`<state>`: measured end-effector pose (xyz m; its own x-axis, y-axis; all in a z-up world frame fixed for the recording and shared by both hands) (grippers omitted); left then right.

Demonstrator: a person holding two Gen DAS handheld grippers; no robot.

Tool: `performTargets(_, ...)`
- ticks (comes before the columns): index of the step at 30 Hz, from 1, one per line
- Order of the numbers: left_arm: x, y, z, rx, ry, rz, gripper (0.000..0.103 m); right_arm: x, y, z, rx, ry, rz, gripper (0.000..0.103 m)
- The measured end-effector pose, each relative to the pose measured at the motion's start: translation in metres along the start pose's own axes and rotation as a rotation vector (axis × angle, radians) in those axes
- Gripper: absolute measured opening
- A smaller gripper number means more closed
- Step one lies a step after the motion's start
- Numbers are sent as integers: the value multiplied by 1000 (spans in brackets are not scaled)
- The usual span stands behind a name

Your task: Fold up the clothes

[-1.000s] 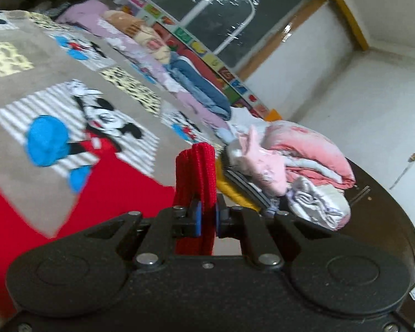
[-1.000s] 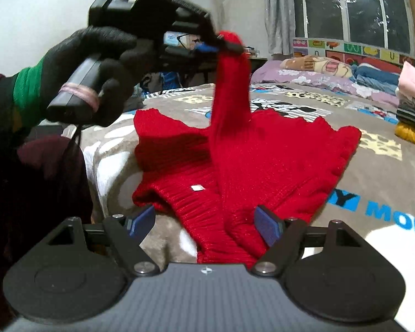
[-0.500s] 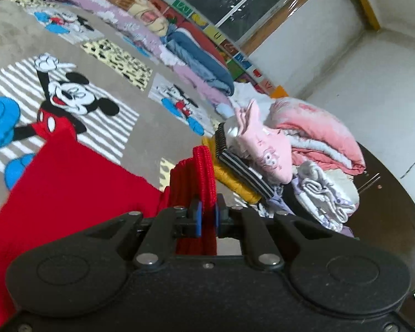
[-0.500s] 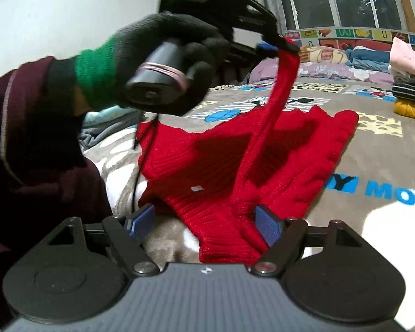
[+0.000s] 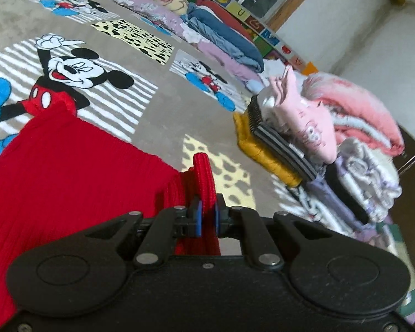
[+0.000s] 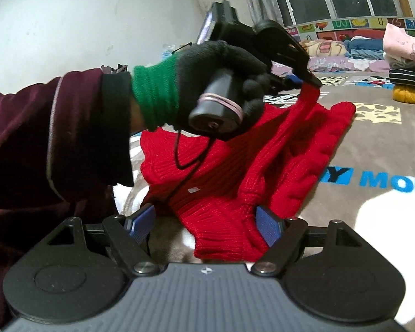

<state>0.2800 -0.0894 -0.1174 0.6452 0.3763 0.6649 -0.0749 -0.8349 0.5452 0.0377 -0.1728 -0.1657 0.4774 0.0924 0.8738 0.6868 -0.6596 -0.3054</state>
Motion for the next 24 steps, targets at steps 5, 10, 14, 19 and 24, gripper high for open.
performTargets(5,-6,6,14,56,-12,73,5,0,2,1,17,-2,13,78)
performTargets(10,-10,17,22,101,-17,161,5,0,4,1,29,-3,22,78)
performTargets(14,-15,27,43,130,-104,262,9,0,5,-1,31,-4,29,78)
performTargets(19,-1,39,28,81,-92,344,25,0,6,-23,-3,-8,19,78)
performTargets(24,8,34,1,49,-58,428,25,15,0,-45,-93,96,-86,78)
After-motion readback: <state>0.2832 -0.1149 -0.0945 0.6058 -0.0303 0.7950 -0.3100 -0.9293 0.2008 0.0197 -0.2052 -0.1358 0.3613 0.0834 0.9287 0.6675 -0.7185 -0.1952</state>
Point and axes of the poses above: each gripper's, at about its wrist camera, not at the fingertips, and z roughly the way its jaws point, y to its right, x to its top, the point moved 6 cm from there along z, roughly the way its jaws point
